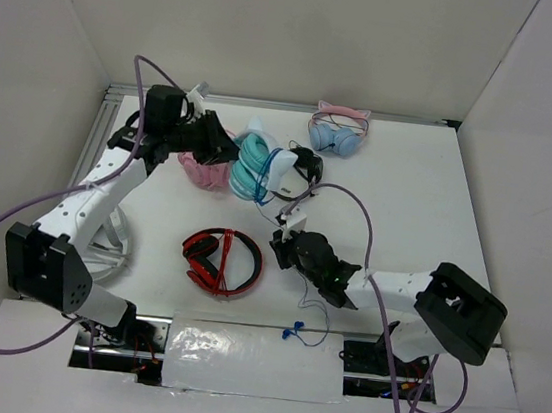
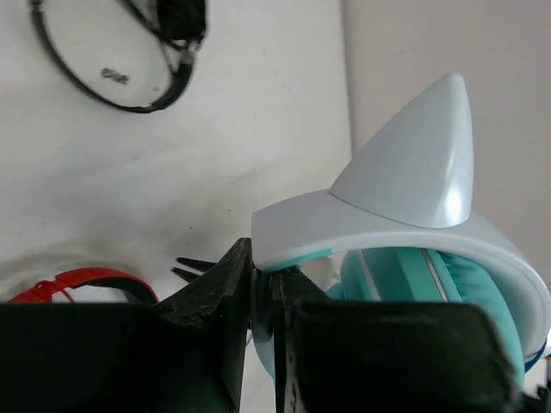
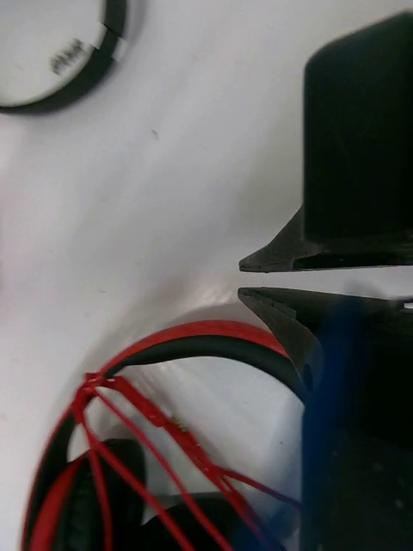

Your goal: Wrap the headphones

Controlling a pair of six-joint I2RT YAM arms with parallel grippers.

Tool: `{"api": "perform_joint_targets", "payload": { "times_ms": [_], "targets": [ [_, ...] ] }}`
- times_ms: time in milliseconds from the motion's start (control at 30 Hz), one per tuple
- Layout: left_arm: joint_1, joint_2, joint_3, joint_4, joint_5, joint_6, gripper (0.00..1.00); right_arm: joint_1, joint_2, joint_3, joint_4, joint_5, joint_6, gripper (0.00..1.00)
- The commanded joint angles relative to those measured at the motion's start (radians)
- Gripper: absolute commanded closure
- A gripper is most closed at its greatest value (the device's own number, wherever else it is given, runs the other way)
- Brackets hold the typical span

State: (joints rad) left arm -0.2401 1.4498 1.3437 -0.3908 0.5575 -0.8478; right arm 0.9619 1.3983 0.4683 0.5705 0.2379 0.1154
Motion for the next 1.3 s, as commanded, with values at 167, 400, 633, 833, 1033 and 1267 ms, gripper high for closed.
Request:
{"api": "perform_joint_targets", "payload": {
  "times_ms": [167, 400, 633, 833, 1033, 1267],
  "targets": [
    [0.018, -0.137, 0.032, 0.133, 0.2, -0.036, 1.0, -0.005, 0.067, -0.075, 0.164, -0.063, 0.154, 0.8],
    [0.038, -0.206, 0.009, 0.141, 0.255, 0.003, 1.0, -0.052, 0.038, -0.137, 0.158, -0.026, 0.201, 1.0],
    [0.038, -0.223, -0.047, 0.164, 0.282, 0.095, 1.0, -0.225, -0.042, -0.08, -0.029, -0.153, 0.207, 1.0],
    [-0.008, -0.19, -0.133, 0.193, 0.292, 0.285, 1.0, -0.393, -0.018, 0.168, -0.351, -0.173, 0.204, 1.0],
    [-0.085, -0.126, -0.179, 0.155, 0.043, 0.394, 1.0, -0.526, -0.013, 0.396, -0.659, -0.233, 0.165, 1.0],
    [-0.166, 0.01, -0.083, 0.075, -0.238, 0.458, 1.0, -0.509, 0.056, 0.668, -1.012, -0.215, 0.191, 1.0]
  ]
}}
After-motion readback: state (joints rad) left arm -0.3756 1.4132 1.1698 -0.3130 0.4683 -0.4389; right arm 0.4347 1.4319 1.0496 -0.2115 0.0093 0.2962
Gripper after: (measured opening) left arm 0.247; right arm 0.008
